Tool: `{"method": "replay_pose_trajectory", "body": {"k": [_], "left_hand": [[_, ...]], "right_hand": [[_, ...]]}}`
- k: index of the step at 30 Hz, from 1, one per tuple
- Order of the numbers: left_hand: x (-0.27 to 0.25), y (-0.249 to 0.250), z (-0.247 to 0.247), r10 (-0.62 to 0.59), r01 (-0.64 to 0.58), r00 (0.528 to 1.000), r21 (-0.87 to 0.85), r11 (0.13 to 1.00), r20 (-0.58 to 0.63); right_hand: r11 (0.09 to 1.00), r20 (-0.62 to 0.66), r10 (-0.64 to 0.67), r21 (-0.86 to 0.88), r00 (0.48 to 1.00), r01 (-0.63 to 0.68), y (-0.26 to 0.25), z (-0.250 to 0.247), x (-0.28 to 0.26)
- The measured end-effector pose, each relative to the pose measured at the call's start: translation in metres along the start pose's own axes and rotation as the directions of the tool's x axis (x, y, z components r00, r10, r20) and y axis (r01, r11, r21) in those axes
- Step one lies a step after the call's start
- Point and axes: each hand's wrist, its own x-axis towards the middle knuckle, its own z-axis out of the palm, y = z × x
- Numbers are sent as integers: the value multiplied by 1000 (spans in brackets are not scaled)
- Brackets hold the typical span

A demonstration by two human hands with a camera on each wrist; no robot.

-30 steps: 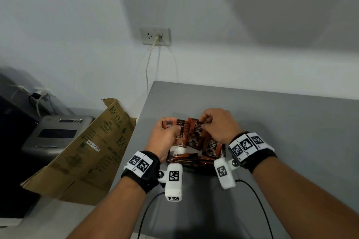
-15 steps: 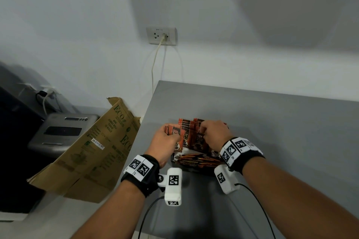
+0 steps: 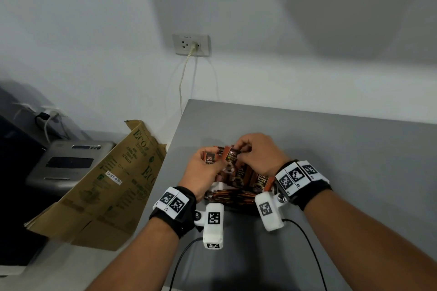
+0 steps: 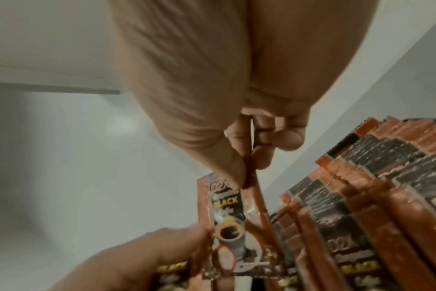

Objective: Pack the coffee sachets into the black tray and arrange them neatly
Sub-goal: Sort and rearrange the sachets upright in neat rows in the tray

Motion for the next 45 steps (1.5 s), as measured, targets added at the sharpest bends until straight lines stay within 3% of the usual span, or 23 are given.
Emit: {"method": "replay_pose_trajectory", "body": {"k": [2,5,9,15,18,21,23,25,28,30,39,45], "left_hand": [[3,0,-5,-50,47,996,-42,998,-77],[5,-1,-10,-109,103,990,-73,992,-94],[1,-3,-14,-60,62,996,26,998,-70],[-2,-9,-18,-3,15,997,154,988,-80],[-4,-8,-15,-11,21,998,169,985,-58],[-3,-7,-10,12,-12,1000,124,992,5],[-3,-5,-6,32,-36,999,94,995,40],[-2,-3,-2,43,-45,999,78,996,24],[-2,-1,-8,30,-24,989,46,999,-144],[-2,-1,-16,-29,26,977,-16,1000,-212],[-8,-6,-37,-53,69,976,71,995,-210],[-11,-8,-37,-6,29,984,126,992,-180]], "right_hand": [[995,-11,49,-82,999,-50,7,-1,2],[969,36,92,-233,995,-81,16,10,2],[921,100,82,-389,992,-37,21,22,0],[883,114,57,-469,992,3,24,26,-2],[920,48,-10,-391,999,28,18,19,-4],[997,60,-41,-63,997,45,1,11,-6],[997,86,-62,41,994,59,-8,12,-3],[998,45,-63,10,997,63,-10,12,2],[1000,-59,-3,-24,998,2,-9,10,10],[997,-52,17,-68,998,-20,-9,15,14],[949,105,48,-314,993,-13,-10,52,27],[958,108,33,-285,994,-1,-9,45,24]]}}
